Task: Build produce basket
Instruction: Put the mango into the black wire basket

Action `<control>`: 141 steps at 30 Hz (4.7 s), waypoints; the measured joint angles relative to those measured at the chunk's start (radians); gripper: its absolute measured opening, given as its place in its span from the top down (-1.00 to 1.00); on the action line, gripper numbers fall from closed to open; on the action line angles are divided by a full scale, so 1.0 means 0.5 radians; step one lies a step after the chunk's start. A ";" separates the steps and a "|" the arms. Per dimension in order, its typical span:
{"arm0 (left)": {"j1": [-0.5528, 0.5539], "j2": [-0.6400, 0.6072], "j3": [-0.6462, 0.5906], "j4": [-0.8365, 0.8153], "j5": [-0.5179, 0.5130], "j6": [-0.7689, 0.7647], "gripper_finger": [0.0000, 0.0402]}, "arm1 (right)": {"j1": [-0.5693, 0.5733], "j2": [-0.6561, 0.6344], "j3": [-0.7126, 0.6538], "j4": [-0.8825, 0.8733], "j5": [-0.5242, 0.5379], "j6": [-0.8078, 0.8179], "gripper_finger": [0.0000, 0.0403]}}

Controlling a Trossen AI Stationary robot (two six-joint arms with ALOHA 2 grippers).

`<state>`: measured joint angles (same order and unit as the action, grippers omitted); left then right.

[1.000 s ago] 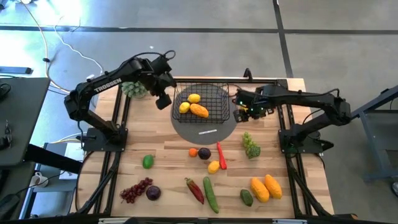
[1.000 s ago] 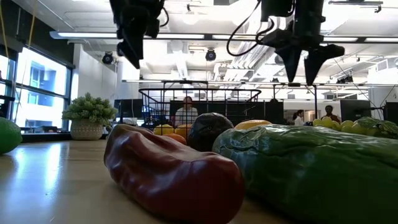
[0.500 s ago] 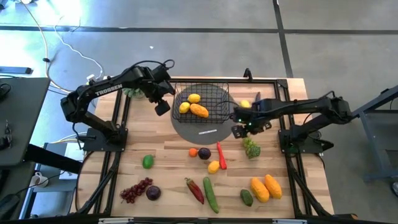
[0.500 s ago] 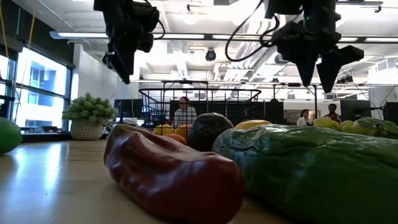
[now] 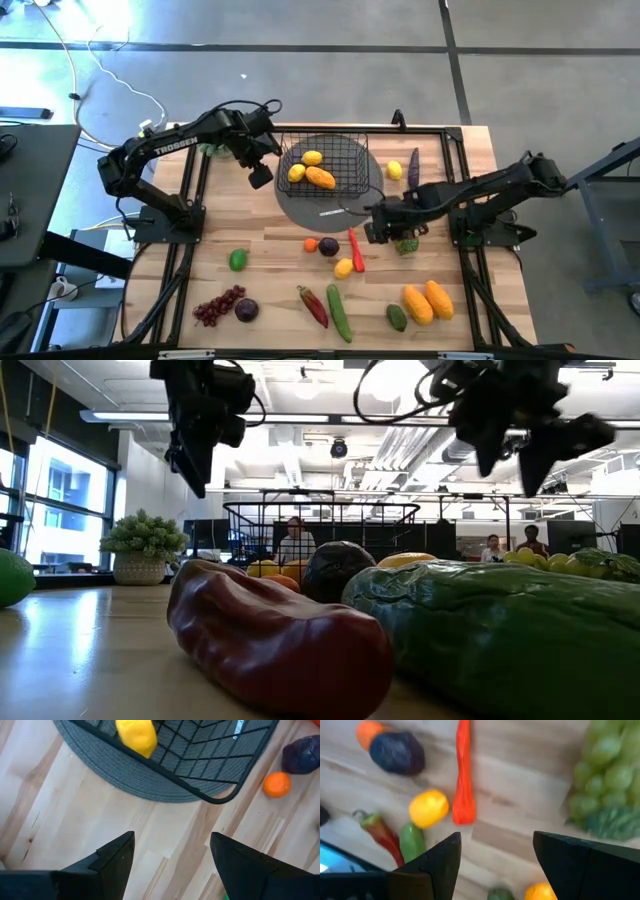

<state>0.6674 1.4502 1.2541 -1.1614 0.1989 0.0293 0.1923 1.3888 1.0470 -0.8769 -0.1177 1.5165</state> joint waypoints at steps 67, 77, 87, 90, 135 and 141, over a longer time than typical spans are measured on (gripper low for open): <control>-0.465 -0.008 0.002 -0.001 -0.050 -0.487 -0.25 | 0.975 0.703 0.000 0.130 -0.310 0.302 -0.05; -0.461 -0.010 0.002 -0.001 -0.263 -0.390 -0.25 | 0.913 0.695 0.000 0.118 -0.319 0.358 0.20; -0.365 -0.056 0.006 0.020 -0.336 -0.242 -0.25 | 0.822 0.444 0.024 -0.068 -0.102 0.578 0.20; -0.315 -0.101 0.006 0.021 -0.356 -0.188 -0.25 | 0.766 0.341 0.024 -0.063 0.008 0.626 0.20; 0.066 -0.356 0.006 0.718 -0.450 -0.211 -0.25 | -1.019 -0.021 0.026 1.364 0.811 -1.888 0.20; 0.066 -0.356 0.006 0.816 -0.616 -0.365 -0.25 | -1.068 0.144 0.026 1.400 0.645 -2.091 0.20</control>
<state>0.7002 1.2724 1.2572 -0.7533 -0.1089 -0.1532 -0.3418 1.4609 1.0599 -0.1769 0.2048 0.4712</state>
